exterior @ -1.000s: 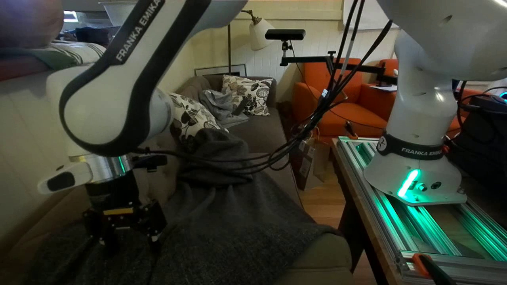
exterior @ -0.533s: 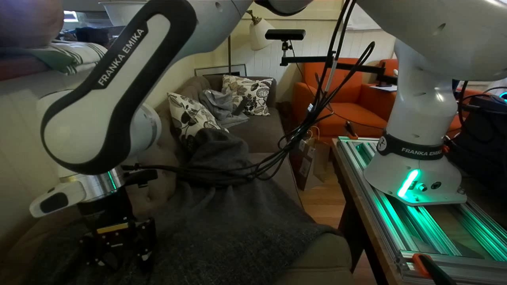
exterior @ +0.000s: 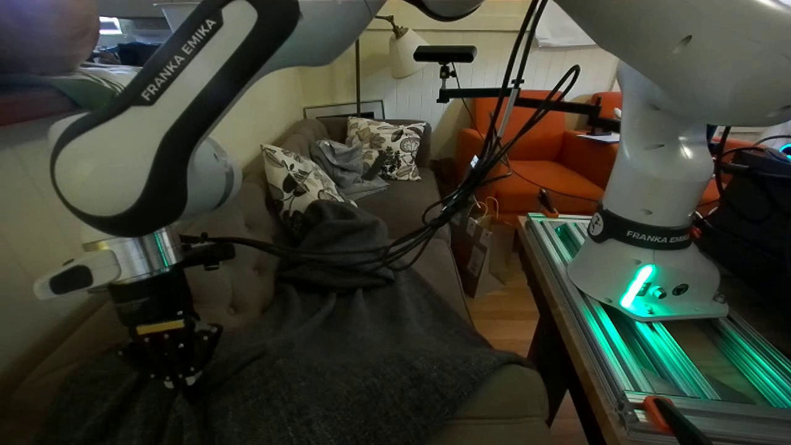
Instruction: Move the grey fleece to the right
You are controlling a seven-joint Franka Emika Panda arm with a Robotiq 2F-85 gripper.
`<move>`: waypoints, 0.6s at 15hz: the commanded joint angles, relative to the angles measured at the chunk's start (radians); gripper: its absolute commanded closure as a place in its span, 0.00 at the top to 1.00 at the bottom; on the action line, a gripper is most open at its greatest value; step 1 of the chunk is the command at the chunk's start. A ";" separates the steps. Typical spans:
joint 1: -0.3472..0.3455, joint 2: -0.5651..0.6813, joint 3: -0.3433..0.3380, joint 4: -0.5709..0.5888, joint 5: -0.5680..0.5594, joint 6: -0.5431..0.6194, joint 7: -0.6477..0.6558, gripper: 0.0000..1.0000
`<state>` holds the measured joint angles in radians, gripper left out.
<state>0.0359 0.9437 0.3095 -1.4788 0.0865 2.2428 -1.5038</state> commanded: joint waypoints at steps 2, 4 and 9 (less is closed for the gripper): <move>-0.058 -0.110 -0.040 -0.105 0.011 0.023 0.033 0.01; -0.100 -0.174 -0.083 -0.183 0.018 0.080 0.078 0.01; -0.177 -0.192 -0.107 -0.216 0.034 0.179 0.076 0.04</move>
<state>-0.1399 0.7492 0.2000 -1.6990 0.1249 2.4255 -1.4302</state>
